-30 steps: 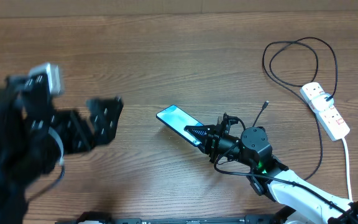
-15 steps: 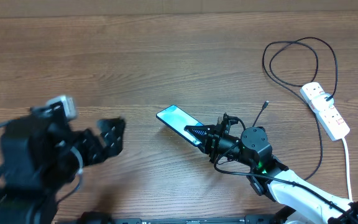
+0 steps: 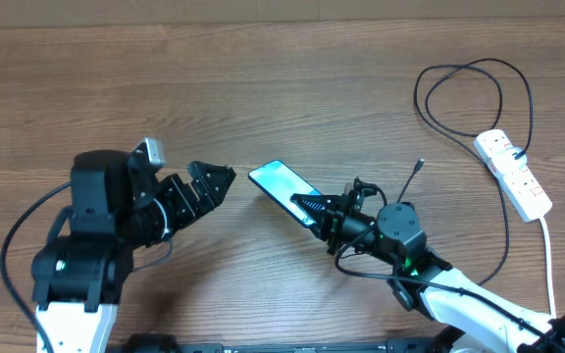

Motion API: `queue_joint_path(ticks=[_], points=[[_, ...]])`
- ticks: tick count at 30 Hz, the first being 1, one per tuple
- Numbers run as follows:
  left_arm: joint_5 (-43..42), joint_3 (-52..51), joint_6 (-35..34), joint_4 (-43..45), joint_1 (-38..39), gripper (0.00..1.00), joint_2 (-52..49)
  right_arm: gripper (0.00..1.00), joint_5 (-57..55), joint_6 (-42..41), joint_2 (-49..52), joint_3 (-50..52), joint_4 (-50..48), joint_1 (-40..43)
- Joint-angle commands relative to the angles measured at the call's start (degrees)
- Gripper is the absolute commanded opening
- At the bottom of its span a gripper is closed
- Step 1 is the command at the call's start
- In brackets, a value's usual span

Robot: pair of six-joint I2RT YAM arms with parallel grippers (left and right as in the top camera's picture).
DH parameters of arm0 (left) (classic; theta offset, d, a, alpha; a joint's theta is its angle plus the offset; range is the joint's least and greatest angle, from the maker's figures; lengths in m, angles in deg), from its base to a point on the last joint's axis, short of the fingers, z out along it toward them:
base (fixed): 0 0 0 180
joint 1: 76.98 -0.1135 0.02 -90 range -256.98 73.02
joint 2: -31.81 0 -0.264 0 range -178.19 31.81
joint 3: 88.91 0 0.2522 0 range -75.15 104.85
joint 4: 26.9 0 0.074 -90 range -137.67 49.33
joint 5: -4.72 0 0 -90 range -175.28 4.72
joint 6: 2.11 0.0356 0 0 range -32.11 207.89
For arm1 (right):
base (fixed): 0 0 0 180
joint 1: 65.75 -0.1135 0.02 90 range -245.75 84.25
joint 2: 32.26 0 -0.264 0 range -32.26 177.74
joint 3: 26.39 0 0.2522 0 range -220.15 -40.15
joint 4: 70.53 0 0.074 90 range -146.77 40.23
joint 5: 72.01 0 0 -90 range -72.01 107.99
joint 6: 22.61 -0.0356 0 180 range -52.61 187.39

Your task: Plug charger to phone and switch on socket

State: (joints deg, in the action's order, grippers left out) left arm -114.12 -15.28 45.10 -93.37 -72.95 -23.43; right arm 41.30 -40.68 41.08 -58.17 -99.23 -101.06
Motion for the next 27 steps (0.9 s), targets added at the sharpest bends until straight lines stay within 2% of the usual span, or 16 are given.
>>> queue_joint_path(ticks=[1,8,14,16,27], points=[[-2.5,-0.6,-5.5,0.3,0.2,1.0,-2.6,0.04,-5.8,-0.2,-1.2,-1.8,-3.3,-3.1],[-9.1,-0.6,-8.1,0.7,0.2,0.98,-11.6,0.04,-15.2,-0.2,-1.2,-2.0,-6.6,-10.1],[-14.7,-0.6,-8.4,3.5,0.2,0.88,-17.9,0.04,-20.3,-0.2,-1.2,-3.1,-6.8,-12.9],[-16.6,-0.6,-8.8,4.7,0.2,0.88,-19.1,0.04,-21.3,-0.1,-1.2,-3.5,-6.8,-13.3],[-17.3,-0.6,-14.0,9.9,3.4,0.77,-21.4,0.04,-22.9,-0.1,-0.8,-5.2,-6.3,-13.9]])
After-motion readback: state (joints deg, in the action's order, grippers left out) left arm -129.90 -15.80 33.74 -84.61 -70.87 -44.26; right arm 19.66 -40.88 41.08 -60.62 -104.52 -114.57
